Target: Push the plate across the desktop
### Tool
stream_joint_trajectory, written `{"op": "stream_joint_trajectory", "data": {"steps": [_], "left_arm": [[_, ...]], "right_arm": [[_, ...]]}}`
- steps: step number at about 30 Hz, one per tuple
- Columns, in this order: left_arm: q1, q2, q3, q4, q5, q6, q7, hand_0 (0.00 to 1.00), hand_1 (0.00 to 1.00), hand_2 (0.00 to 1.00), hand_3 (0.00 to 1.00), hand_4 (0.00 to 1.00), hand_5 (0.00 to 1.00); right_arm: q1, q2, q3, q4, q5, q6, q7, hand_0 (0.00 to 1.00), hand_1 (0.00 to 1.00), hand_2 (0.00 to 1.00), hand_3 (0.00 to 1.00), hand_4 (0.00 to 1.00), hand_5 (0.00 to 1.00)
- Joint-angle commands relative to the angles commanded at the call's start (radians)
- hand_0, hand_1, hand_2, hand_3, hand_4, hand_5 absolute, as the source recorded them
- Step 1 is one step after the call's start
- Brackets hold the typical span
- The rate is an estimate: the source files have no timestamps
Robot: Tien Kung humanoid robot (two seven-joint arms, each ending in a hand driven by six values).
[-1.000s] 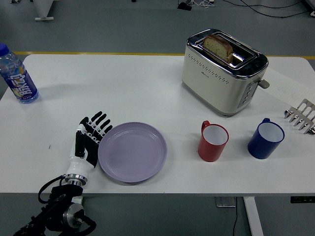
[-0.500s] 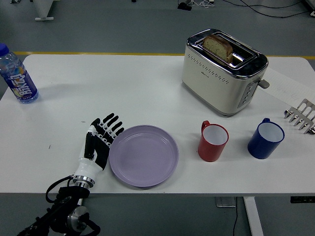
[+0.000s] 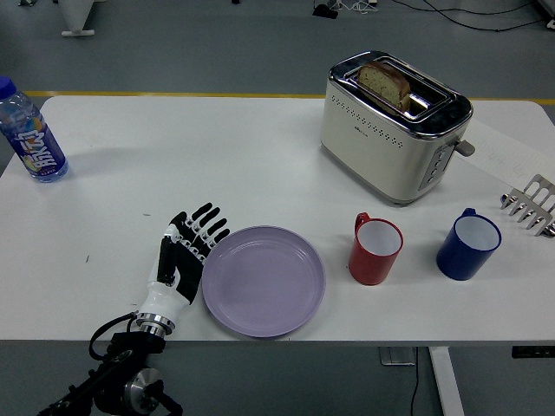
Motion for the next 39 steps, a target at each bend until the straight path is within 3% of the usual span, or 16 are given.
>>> {"op": "stream_joint_trajectory", "data": {"steps": [6,14,29,36,39], "left_arm": [[0.005,-0.005,-0.021,-0.005,0.007,0.005,-0.001,0.752,0.788,0.832,0.748,0.444,0.998],[0.001,0.003,-0.133,-0.01,0.059,0.03,0.01,0.743,0.783,0.827,0.745,0.445,0.998],[-0.002,0.123,-0.453,-0.004,0.226,0.028,0.128,0.693,0.745,0.772,0.726,0.455,0.998],[0.006,0.184,-0.594,0.012,0.243,-0.014,0.201,0.692,0.746,0.766,0.711,0.462,0.998],[0.011,0.214,-0.648,0.018,0.265,-0.051,0.255,0.697,0.747,0.766,0.712,0.47,0.998]], "right_arm": [[-0.001,0.001,0.001,0.0,-0.001,0.0,0.0,0.61,0.617,0.761,0.694,0.479,0.45],[0.001,0.001,0.005,0.001,-0.004,0.0,0.0,0.61,0.617,0.761,0.694,0.479,0.448],[0.002,0.0,0.019,0.002,-0.005,-0.001,-0.001,0.609,0.615,0.76,0.689,0.478,0.446],[0.001,0.0,0.023,0.001,-0.007,-0.001,0.0,0.61,0.615,0.757,0.687,0.478,0.445],[0.001,0.001,0.024,0.001,-0.005,-0.001,0.0,0.609,0.614,0.757,0.686,0.478,0.444]]}}
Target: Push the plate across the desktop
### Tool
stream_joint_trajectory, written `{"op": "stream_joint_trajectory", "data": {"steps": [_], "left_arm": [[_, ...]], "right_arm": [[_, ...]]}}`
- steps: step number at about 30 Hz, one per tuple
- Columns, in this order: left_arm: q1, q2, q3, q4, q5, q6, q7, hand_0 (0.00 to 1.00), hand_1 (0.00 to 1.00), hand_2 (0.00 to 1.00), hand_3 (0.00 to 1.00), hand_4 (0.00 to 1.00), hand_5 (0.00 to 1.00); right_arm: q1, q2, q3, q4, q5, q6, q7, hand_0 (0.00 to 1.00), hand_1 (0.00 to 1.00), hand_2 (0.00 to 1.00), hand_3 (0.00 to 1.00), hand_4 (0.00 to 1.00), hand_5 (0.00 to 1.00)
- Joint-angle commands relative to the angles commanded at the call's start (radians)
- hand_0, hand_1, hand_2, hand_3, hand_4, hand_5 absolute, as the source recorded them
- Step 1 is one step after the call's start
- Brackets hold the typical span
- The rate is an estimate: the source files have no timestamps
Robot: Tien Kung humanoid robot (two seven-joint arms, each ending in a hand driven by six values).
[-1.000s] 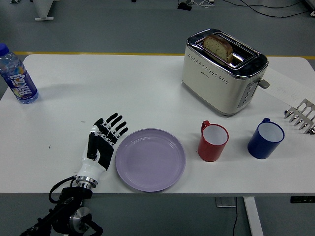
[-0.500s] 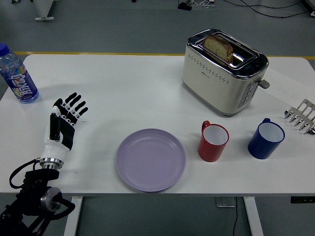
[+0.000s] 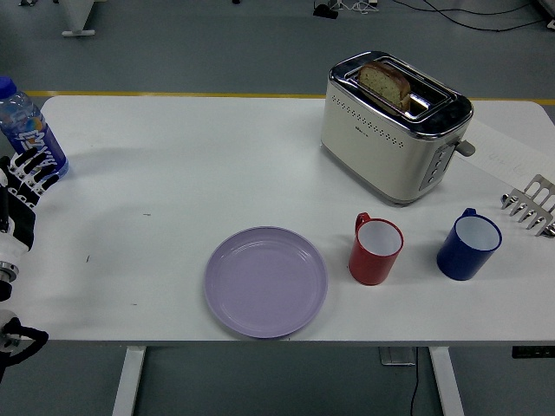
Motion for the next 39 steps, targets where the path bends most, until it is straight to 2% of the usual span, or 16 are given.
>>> {"op": "stream_joint_trajectory", "data": {"steps": [9,10,15,16,21,22,27,28,32,33,34,39], "left_arm": [[0.012,0.04,-0.093,0.033,-0.008,-0.037,0.045,0.715,0.759,0.776,0.723,0.491,0.998],[0.013,0.041,-0.097,0.034,-0.009,-0.038,0.045,0.762,0.806,0.799,0.728,0.563,0.998],[0.025,0.034,-0.123,0.048,-0.046,-0.033,0.018,0.762,0.806,0.799,0.728,0.563,0.998],[0.026,0.033,-0.125,0.05,-0.053,-0.028,0.014,0.873,0.904,0.902,0.807,0.711,0.998],[0.032,0.028,-0.127,0.057,-0.078,-0.006,0.004,0.873,0.904,0.902,0.807,0.711,0.998],[0.033,0.027,-0.125,0.058,-0.083,-0.002,0.003,0.905,0.94,0.956,0.891,0.76,0.998],[0.034,0.023,-0.123,0.063,-0.093,0.002,0.008,0.905,0.94,0.956,0.891,0.76,0.998],[0.034,0.022,-0.123,0.063,-0.094,0.0,0.012,0.92,0.959,0.98,0.935,0.799,0.998],[0.036,0.022,-0.126,0.061,-0.093,-0.002,0.021,0.92,0.959,0.98,0.935,0.799,0.998],[0.037,0.022,-0.128,0.061,-0.09,0.0,0.023,0.92,0.959,0.98,0.935,0.799,0.998],[0.037,0.023,-0.129,0.06,-0.088,0.001,0.024,0.954,0.981,0.998,0.991,0.785,0.998],[0.039,0.024,-0.13,0.056,-0.047,0.012,0.028,0.954,0.981,0.998,0.991,0.785,0.998]], "right_arm": [[0.0,0.0,0.002,0.0,0.004,0.0,0.0,0.606,0.613,0.758,0.684,0.478,0.445],[0.0,0.0,0.002,0.0,0.004,-0.001,0.0,0.606,0.613,0.757,0.683,0.478,0.444],[-0.001,0.0,0.003,0.001,0.006,-0.001,0.0,0.606,0.613,0.757,0.683,0.478,0.444],[-0.001,0.0,0.003,0.001,0.006,-0.001,0.0,0.606,0.613,0.757,0.682,0.478,0.444],[-0.003,0.0,0.003,0.0,0.007,-0.001,0.0,0.606,0.613,0.757,0.682,0.478,0.444],[-0.003,0.001,0.003,0.0,0.007,-0.001,0.0,0.606,0.614,0.757,0.682,0.477,0.444],[-0.005,0.002,0.003,0.0,0.01,-0.001,0.0,0.606,0.614,0.757,0.682,0.477,0.444],[-0.006,0.002,0.003,0.0,0.011,-0.001,0.0,0.605,0.611,0.757,0.681,0.477,0.444],[-0.008,0.002,0.002,0.0,0.013,-0.001,0.0,0.605,0.611,0.757,0.681,0.477,0.444],[-0.009,0.002,0.002,0.0,0.013,-0.001,0.0,0.605,0.611,0.757,0.681,0.477,0.444],[-0.01,0.002,0.003,0.0,0.013,-0.001,0.0,0.605,0.612,0.757,0.68,0.478,0.446],[-0.014,0.002,-0.001,-0.003,0.015,-0.001,0.0,0.605,0.612,0.757,0.68,0.478,0.446]]}}
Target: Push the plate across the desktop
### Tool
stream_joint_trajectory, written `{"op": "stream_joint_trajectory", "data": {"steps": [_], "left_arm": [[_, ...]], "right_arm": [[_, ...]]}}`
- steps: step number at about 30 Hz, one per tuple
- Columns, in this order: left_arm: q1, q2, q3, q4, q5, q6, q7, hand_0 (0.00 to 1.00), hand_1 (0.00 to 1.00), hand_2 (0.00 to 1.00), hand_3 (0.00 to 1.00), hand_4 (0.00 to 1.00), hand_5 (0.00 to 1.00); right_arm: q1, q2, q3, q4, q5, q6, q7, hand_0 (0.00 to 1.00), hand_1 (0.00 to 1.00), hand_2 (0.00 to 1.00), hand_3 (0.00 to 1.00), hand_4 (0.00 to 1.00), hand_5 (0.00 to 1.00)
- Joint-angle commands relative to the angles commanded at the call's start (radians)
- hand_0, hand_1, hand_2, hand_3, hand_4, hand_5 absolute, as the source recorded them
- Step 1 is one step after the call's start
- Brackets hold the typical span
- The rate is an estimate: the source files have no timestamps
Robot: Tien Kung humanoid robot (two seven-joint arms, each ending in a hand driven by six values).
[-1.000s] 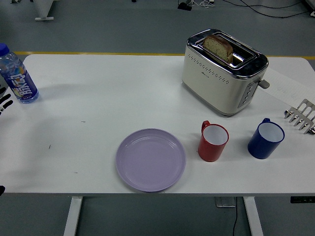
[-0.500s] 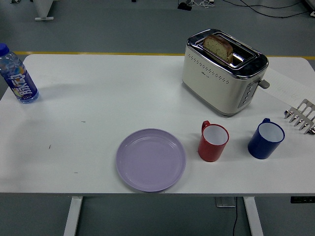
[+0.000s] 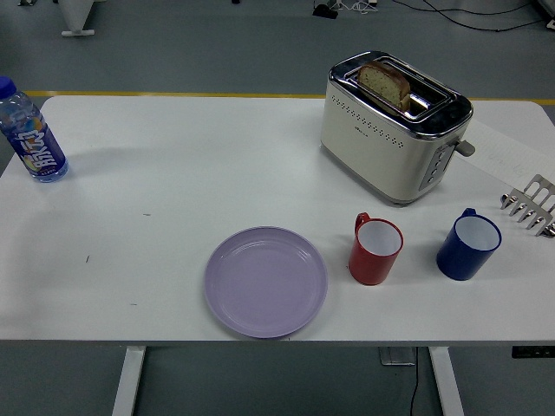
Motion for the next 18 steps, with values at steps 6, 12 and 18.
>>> {"op": "stream_joint_trajectory", "data": {"steps": [6,12,18], "left_arm": [[0.002,-0.001,0.002,-0.004,0.012,0.031,-0.007,0.984,0.99,0.998,0.998,0.775,0.998],[0.005,0.001,0.002,-0.004,0.01,0.027,-0.004,0.987,0.993,0.998,0.998,0.759,0.998],[0.002,0.0,0.001,-0.008,0.013,0.017,-0.029,0.98,0.985,0.998,0.998,0.732,0.998]], "right_arm": [[-0.004,0.0,-0.003,-0.002,0.001,0.0,-0.001,0.605,0.611,0.757,0.679,0.478,0.445],[-0.007,0.001,-0.005,-0.003,0.001,0.0,-0.002,0.605,0.611,0.756,0.678,0.477,0.446],[-0.005,0.002,-0.009,-0.002,0.005,-0.001,-0.003,0.606,0.61,0.756,0.677,0.477,0.445]]}}
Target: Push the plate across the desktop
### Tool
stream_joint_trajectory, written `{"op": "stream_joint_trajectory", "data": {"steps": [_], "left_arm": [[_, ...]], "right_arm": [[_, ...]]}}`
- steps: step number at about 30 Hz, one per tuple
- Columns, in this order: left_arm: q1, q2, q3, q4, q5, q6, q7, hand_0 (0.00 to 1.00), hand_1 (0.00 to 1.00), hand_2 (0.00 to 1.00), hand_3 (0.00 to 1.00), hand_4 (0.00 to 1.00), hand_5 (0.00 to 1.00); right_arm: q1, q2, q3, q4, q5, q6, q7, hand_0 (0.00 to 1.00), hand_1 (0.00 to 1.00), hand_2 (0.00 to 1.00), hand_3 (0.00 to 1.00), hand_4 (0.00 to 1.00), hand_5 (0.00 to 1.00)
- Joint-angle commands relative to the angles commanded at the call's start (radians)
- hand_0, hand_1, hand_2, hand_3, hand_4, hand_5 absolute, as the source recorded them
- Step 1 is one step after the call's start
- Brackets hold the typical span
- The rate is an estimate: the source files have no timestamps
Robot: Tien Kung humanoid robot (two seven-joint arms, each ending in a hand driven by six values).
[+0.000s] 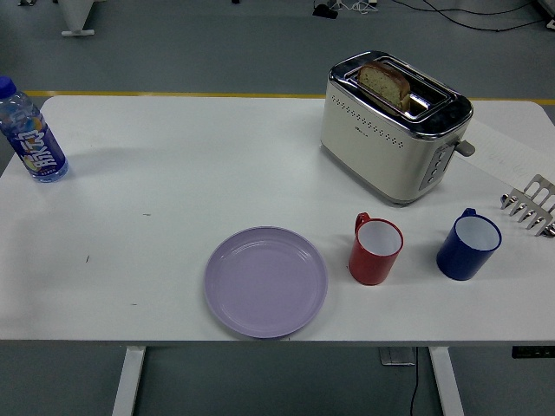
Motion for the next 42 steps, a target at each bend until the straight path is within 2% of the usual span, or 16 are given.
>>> {"op": "stream_joint_trajectory", "data": {"steps": [1,12,13,15,17,19,20,24,30,34,35,36,38,40,42], "left_arm": [[0.0,0.0,0.0,-0.001,0.002,-0.001,-0.005,0.968,0.98,0.998,0.998,0.562,0.998],[0.005,0.0,-0.016,-0.006,-0.005,0.014,-0.036,0.962,0.978,0.998,0.998,0.595,0.998],[0.005,0.0,-0.014,-0.007,-0.012,0.028,-0.057,0.938,0.966,0.998,0.998,0.638,0.998],[0.004,-0.001,-0.018,-0.009,0.003,0.062,-0.097,0.938,0.966,0.998,0.998,0.638,0.998],[0.003,-0.001,-0.02,-0.009,0.028,0.083,-0.116,0.938,0.966,0.998,0.998,0.638,0.998],[0.002,-0.001,-0.022,-0.008,0.082,0.132,-0.153,0.931,0.955,0.99,0.991,0.604,0.998],[0.001,-0.002,-0.024,-0.007,0.113,0.167,-0.178,0.931,0.955,0.99,0.991,0.604,0.998],[0.002,-0.008,-0.046,-0.009,0.2,0.258,-0.233,0.931,0.955,0.99,0.991,0.604,0.998],[0.003,-0.008,-0.083,-0.023,0.336,0.341,-0.283,0.929,0.946,0.988,0.981,0.581,0.998],[0.0,-0.011,-0.102,-0.027,0.438,0.453,-0.348,0.953,0.957,0.998,0.998,0.557,0.998],[-0.001,-0.016,-0.11,-0.03,0.424,0.492,-0.387,0.953,0.957,0.998,0.998,0.557,0.998],[-0.001,-0.018,-0.113,-0.031,0.412,0.535,-0.401,0.953,0.957,0.998,0.998,0.557,0.998],[-0.004,-0.026,-0.126,-0.035,0.374,0.588,-0.401,0.955,0.952,0.998,0.992,0.541,0.989],[-0.005,-0.029,-0.134,-0.037,0.325,0.588,-0.401,0.955,0.952,0.998,0.992,0.541,0.989],[-0.004,-0.028,-0.135,-0.036,0.324,0.588,-0.401,0.955,0.952,0.998,0.992,0.541,0.989]], "right_arm": [[0.0,0.0,0.0,0.0,0.001,-0.001,0.0,0.604,0.61,0.755,0.678,0.477,0.445],[0.006,-0.003,0.023,0.002,-0.016,-0.007,0.0,0.605,0.61,0.755,0.676,0.477,0.447],[0.008,-0.003,0.027,0.002,-0.02,-0.008,0.0,0.604,0.61,0.755,0.676,0.477,0.445],[0.009,-0.004,0.032,0.003,-0.024,-0.01,0.001,0.604,0.61,0.755,0.676,0.477,0.445],[0.009,-0.004,0.034,0.003,-0.026,-0.012,0.001,0.604,0.61,0.755,0.676,0.477,0.445],[0.01,-0.004,0.036,0.003,-0.027,-0.013,0.001,0.604,0.608,0.753,0.674,0.477,0.444],[0.01,-0.004,0.037,0.003,-0.027,-0.013,0.001,0.604,0.608,0.753,0.674,0.477,0.444],[0.01,-0.006,0.037,0.006,-0.027,-0.015,0.001,0.604,0.608,0.753,0.674,0.477,0.444],[0.01,-0.009,0.041,0.009,-0.031,-0.017,0.002,0.604,0.608,0.753,0.673,0.476,0.446],[0.01,-0.01,0.04,0.01,-0.031,-0.017,0.002,0.604,0.607,0.753,0.672,0.476,0.444],[0.01,-0.01,0.041,0.01,-0.032,-0.017,0.002,0.604,0.607,0.753,0.672,0.476,0.444],[0.01,-0.01,0.041,0.01,-0.032,-0.017,0.002,0.604,0.607,0.753,0.672,0.476,0.444],[0.011,-0.009,0.04,0.009,-0.031,-0.017,0.002,0.604,0.607,0.753,0.671,0.475,0.444],[0.011,-0.009,0.04,0.009,-0.031,-0.017,0.002,0.604,0.607,0.753,0.671,0.475,0.444],[0.012,-0.009,0.041,0.009,-0.031,-0.017,0.002,0.604,0.607,0.753,0.671,0.475,0.444]]}}
